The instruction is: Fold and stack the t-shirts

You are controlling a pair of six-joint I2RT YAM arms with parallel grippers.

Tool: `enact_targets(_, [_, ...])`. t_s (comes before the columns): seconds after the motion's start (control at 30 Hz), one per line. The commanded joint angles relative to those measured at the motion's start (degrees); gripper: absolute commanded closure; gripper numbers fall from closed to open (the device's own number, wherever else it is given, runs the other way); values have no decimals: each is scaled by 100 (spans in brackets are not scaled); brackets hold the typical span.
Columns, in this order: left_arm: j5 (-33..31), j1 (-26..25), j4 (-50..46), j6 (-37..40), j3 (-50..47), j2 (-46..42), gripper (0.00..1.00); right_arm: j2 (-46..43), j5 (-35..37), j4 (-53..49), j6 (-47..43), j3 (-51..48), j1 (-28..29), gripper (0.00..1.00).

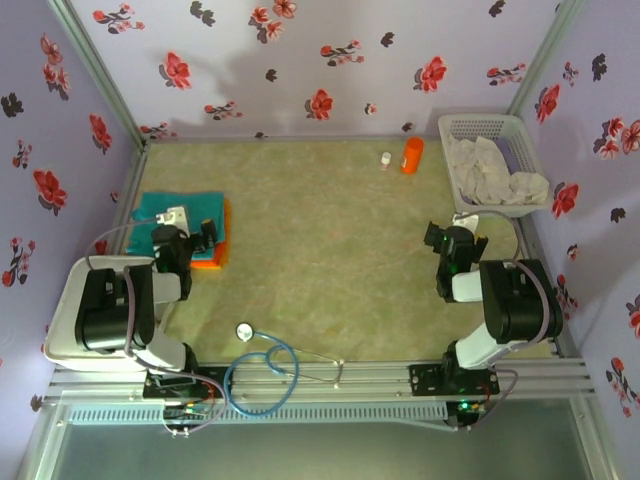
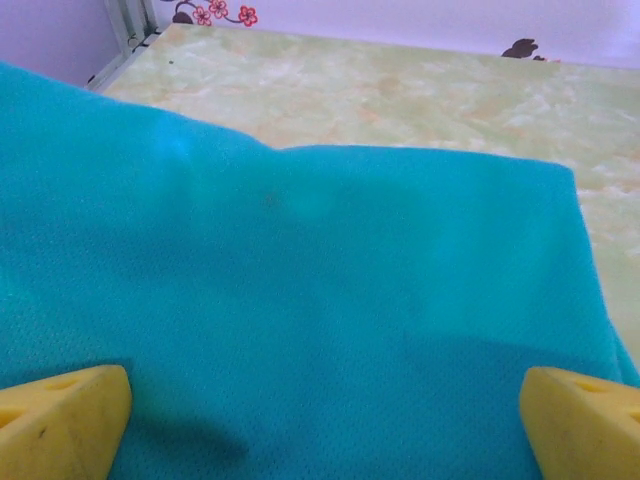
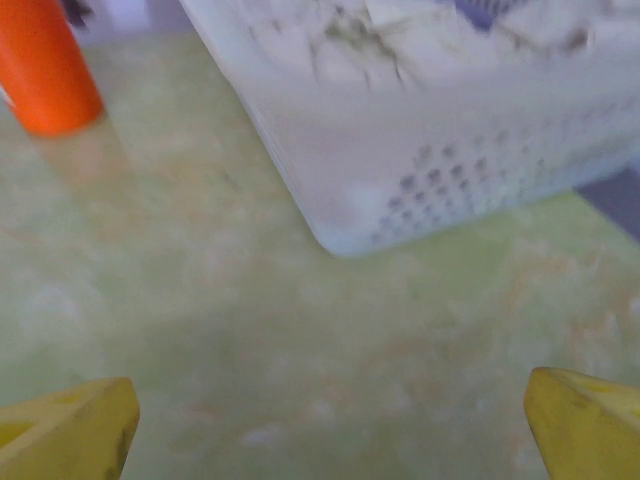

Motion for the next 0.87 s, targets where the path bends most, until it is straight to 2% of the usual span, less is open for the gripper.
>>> enact_targets(0.0, [-169, -46, 338, 141, -23, 45, 0, -103, -136, 245, 106, 171, -6, 0])
enact_targets(0.03, [-172, -44, 345, 141, -29, 53, 0, 58, 16, 741, 105, 55, -5, 0])
enact_targets(0.13, [-182, -52, 335, 150, -21, 43, 0, -158, 79, 171, 143, 170, 22, 0])
enact_targets(0.2, [-156, -58, 373, 165, -38, 45, 0, -22, 97, 546, 80, 99, 30, 1])
enact_targets(0.3, [-138, -59, 298, 178, -3, 49, 0, -119, 80, 253, 123, 153, 31, 0])
enact_targets(0.4, [-142, -59, 302, 179, -3, 46, 0, -65, 85, 410, 94, 131, 28, 0])
enact_targets(0.53, [-143, -59, 300, 181, -3, 46, 0, -57, -448, 241, -61, 231, 26, 1])
enact_targets(0.83, [-138, -55, 298, 183, 0, 54, 0, -63, -449, 202, -44, 238, 17, 1])
